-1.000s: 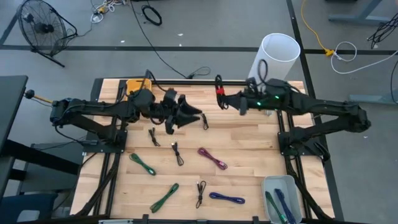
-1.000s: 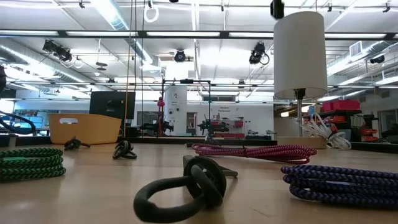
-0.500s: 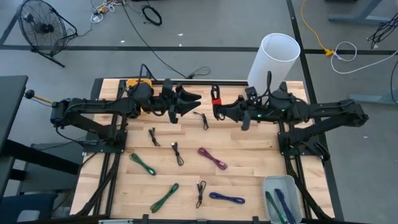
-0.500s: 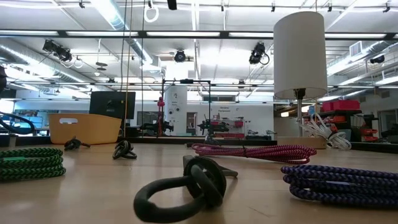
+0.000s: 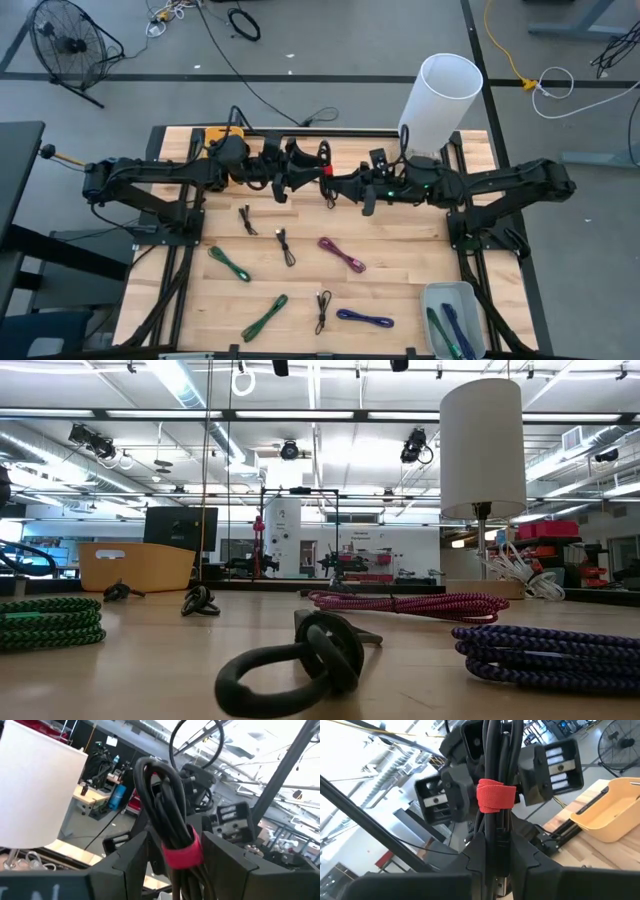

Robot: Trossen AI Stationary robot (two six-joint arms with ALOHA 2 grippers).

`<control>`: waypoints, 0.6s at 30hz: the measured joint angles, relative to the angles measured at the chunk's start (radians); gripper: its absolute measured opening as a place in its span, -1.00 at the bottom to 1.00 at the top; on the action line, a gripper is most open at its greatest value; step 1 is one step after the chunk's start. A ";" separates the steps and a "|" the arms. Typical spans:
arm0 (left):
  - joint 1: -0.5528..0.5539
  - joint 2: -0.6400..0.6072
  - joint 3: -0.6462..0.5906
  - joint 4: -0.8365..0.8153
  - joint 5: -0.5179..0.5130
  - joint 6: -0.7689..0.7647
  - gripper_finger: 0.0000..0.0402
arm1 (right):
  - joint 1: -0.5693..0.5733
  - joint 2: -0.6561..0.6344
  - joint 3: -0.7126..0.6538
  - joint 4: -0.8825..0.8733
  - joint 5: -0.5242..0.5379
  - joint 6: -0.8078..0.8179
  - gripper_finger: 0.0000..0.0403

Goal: Pick & Place USB Port
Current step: Put the black charger cable into the yellow bin

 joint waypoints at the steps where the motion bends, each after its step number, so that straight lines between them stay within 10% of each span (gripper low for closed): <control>1: 0.000 0.000 0.000 0.000 -0.007 0.000 -0.06 | 0.000 0.003 0.000 -0.001 0.001 0.002 -0.81; 7: 0.000 0.000 0.000 -0.003 -0.018 -0.001 -0.14 | 0.000 0.013 0.000 -0.003 0.006 -0.004 -0.81; 12: 0.000 -0.003 0.000 -0.010 -0.006 -0.005 -0.79 | -0.001 0.011 -0.002 -0.011 0.016 -0.018 -0.81; 18: 0.000 -0.003 0.000 -0.014 0.003 -0.028 -0.80 | -0.001 0.010 -0.002 -0.012 0.013 -0.034 -0.44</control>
